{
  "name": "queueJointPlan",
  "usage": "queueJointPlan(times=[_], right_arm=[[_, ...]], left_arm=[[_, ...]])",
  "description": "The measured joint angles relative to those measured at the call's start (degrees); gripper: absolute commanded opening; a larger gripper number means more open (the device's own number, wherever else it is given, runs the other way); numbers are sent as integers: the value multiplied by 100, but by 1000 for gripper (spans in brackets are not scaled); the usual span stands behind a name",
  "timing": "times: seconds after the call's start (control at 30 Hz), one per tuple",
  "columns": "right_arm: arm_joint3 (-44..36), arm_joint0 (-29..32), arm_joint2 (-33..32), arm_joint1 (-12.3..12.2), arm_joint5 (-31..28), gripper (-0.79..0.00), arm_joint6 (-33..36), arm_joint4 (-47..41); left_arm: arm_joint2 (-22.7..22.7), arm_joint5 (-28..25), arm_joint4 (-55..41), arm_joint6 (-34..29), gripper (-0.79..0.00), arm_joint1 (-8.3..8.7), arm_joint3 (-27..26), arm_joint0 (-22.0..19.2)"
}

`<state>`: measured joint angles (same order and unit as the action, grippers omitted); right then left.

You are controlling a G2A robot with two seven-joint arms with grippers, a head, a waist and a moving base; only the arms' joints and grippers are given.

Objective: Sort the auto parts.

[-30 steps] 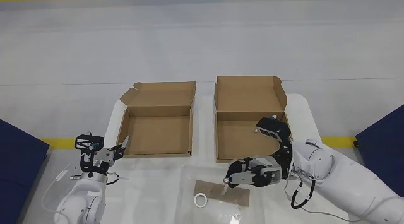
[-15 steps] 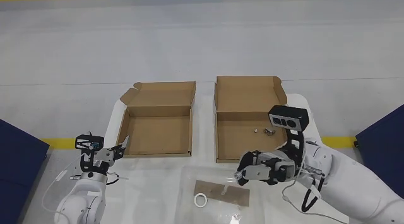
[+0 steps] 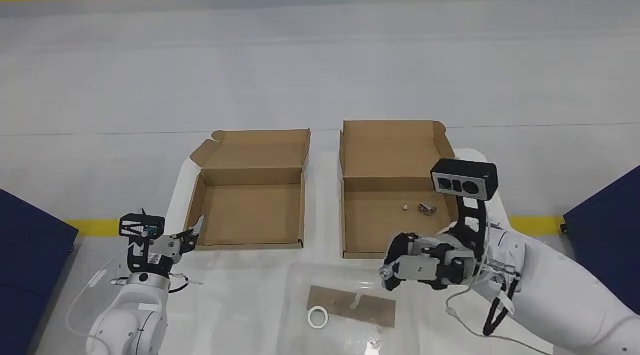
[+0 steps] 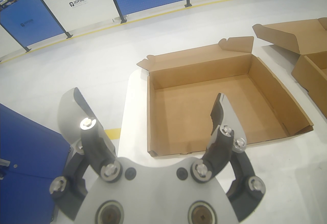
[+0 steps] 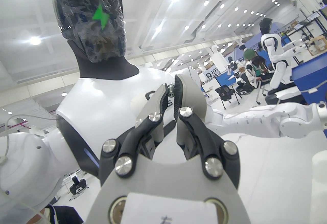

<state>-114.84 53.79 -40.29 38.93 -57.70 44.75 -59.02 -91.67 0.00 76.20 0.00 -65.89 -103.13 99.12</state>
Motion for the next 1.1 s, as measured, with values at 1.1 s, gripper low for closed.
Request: queueJointPlan(times=[1.1], right_arm=[[-507,-65,-726,870,940,-785,415,-2381]], left_arm=[[0,0,0,0,0,0,0,0]])
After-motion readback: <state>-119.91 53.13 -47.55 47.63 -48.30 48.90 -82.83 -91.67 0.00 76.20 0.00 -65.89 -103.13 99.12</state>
